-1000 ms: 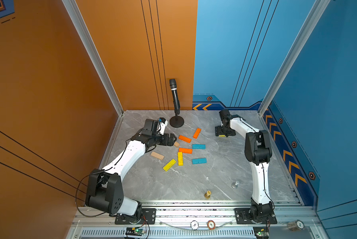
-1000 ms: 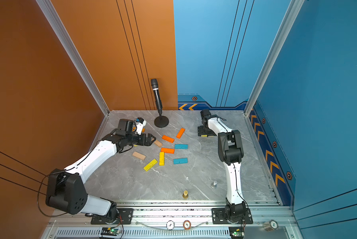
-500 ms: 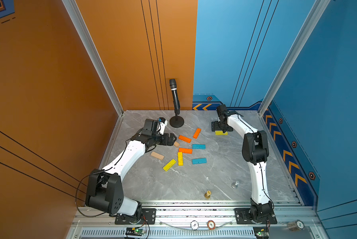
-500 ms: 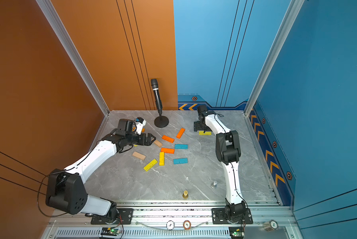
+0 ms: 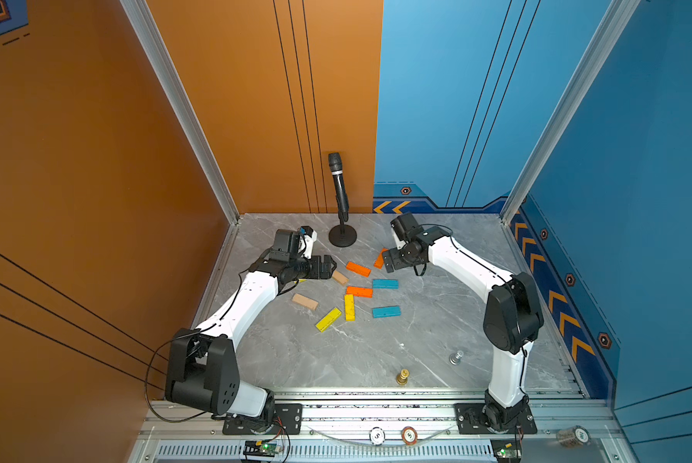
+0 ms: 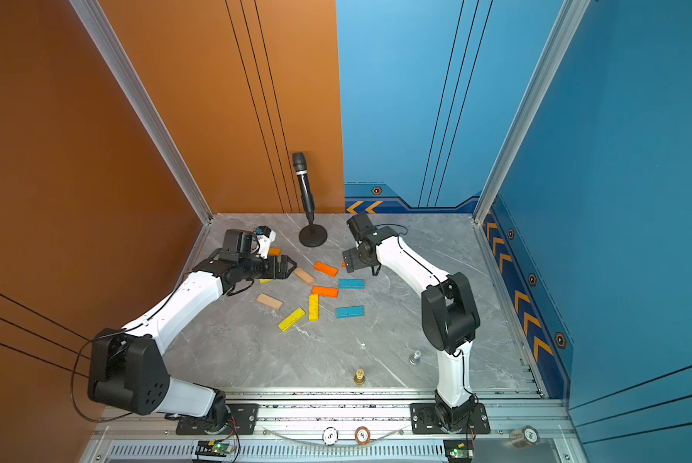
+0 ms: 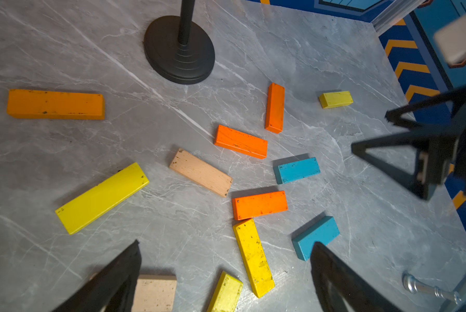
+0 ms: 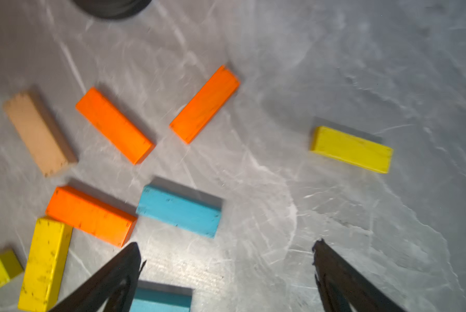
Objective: Assemble the number 6 with building blocks
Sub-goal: Assemble the building block at the center of the board.
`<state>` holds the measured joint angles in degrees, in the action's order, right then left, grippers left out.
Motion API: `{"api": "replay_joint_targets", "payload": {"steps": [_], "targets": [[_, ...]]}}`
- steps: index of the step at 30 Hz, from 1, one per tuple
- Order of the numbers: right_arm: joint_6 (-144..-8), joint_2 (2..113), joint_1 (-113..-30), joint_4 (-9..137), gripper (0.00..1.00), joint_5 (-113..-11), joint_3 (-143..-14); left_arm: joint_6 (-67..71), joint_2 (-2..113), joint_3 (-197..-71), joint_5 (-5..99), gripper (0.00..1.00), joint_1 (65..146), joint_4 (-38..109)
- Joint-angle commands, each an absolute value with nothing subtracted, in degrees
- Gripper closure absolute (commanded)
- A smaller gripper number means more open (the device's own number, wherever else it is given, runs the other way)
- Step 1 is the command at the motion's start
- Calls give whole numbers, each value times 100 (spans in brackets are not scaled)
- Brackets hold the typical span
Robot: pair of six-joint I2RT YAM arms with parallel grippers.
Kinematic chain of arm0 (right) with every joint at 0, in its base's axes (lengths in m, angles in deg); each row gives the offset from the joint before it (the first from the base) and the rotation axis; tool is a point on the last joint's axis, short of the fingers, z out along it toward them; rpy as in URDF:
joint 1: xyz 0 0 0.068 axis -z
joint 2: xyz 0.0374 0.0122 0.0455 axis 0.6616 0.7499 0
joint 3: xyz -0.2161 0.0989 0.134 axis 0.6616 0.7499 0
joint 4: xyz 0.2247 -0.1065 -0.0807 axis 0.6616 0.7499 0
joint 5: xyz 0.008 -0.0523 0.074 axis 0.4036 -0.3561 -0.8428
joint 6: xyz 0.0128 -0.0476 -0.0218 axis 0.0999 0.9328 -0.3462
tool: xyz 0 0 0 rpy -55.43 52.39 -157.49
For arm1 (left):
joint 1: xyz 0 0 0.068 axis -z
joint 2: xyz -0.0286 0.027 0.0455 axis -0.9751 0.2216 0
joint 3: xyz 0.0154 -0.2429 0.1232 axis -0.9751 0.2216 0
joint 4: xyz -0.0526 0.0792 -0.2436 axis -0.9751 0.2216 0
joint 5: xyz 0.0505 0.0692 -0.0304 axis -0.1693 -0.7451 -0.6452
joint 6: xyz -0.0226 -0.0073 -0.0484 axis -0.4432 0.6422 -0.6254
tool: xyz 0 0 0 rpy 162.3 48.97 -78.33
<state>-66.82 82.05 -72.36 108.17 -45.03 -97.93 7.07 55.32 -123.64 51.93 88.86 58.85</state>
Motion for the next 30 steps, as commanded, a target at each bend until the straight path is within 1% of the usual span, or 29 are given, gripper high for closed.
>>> {"api": "replay_joint_targets", "payload": {"steps": [1,7,10,15,18,24,27,30], "targets": [[-5499,8427,-7429,11016,1,-4866,-9737,556,5465,-12443,5090,2,8750,5899],[-4532,8631,-7524,11010,7,-5155,-9916,569,5419,-12398,5085,2,8720,5898],[-4183,8795,-7532,11095,12,-5192,-10061,570,5421,-12402,5112,2,8713,5899],[-3737,9149,-7507,11166,15,-5229,-10255,565,5441,-12425,5149,2,8688,5899],[-3555,9324,-7490,11187,21,-5246,-10396,535,5453,-12419,5207,2,8695,5899],[-3401,9645,-7455,11199,22,-5092,-10659,519,5471,-12422,5240,2,8704,5895],[-3355,9764,-7443,11212,24,-5102,-10730,506,5481,-12429,5271,2,8699,5891],[-3347,9875,-7437,11252,30,-5152,-10786,508,5481,-12427,5285,2,8708,5891]]}}
